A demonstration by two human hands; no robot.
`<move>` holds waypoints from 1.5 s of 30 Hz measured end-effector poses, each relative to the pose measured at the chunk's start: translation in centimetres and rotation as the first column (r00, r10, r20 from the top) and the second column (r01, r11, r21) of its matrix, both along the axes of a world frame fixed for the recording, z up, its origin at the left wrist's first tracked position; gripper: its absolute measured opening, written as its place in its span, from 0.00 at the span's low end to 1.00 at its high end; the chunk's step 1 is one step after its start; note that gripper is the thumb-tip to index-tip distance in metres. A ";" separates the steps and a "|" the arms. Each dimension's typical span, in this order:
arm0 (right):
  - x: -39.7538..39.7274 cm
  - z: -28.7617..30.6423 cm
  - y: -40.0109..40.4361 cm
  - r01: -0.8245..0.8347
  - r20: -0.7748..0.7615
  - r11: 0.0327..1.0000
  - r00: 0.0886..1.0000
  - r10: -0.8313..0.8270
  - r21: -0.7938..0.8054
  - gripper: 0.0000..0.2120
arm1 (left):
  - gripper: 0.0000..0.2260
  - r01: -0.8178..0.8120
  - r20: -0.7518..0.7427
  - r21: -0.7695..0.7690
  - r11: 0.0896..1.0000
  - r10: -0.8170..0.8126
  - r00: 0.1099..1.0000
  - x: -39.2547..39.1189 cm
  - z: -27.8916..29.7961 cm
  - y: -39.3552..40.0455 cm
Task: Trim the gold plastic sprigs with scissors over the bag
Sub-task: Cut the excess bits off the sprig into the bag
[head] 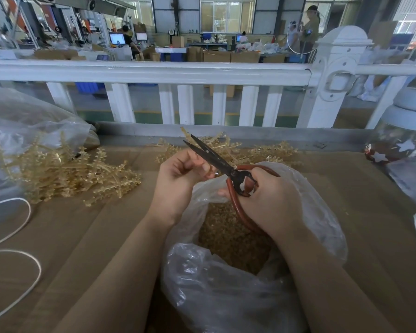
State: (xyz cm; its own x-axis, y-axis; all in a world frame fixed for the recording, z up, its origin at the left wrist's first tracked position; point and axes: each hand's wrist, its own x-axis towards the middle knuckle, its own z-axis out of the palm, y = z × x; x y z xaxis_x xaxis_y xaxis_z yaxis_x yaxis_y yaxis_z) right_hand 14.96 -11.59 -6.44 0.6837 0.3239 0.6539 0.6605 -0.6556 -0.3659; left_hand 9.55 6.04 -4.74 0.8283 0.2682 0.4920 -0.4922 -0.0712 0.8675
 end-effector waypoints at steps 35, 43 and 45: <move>-0.6 0.7 0.9 -0.066 -0.406 0.890 0.873 0.270 0.451 0.06 | 0.04 -0.041 -0.236 -0.273 0.961 -0.026 0.971 -0.2 0.4 -1.7; -0.3 0.3 0.7 -0.056 -0.361 0.952 0.917 0.169 0.302 0.12 | 0.05 -0.017 -0.202 -0.463 0.886 -0.087 0.976 -0.2 0.6 -1.4; -0.3 0.3 0.5 -0.044 -0.310 0.976 0.944 0.110 0.214 0.19 | 0.07 0.002 -0.177 -0.463 0.887 -0.094 0.980 -0.2 0.5 -1.0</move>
State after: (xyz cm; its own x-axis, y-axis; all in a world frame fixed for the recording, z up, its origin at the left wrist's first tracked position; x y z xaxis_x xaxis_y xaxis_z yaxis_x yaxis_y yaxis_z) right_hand 14.64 -11.14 -6.13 0.8448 0.2686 0.4627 0.5330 -0.4981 -0.6840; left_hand 9.37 5.05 -4.20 0.9106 0.3826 0.1562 -0.3080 0.3763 0.8738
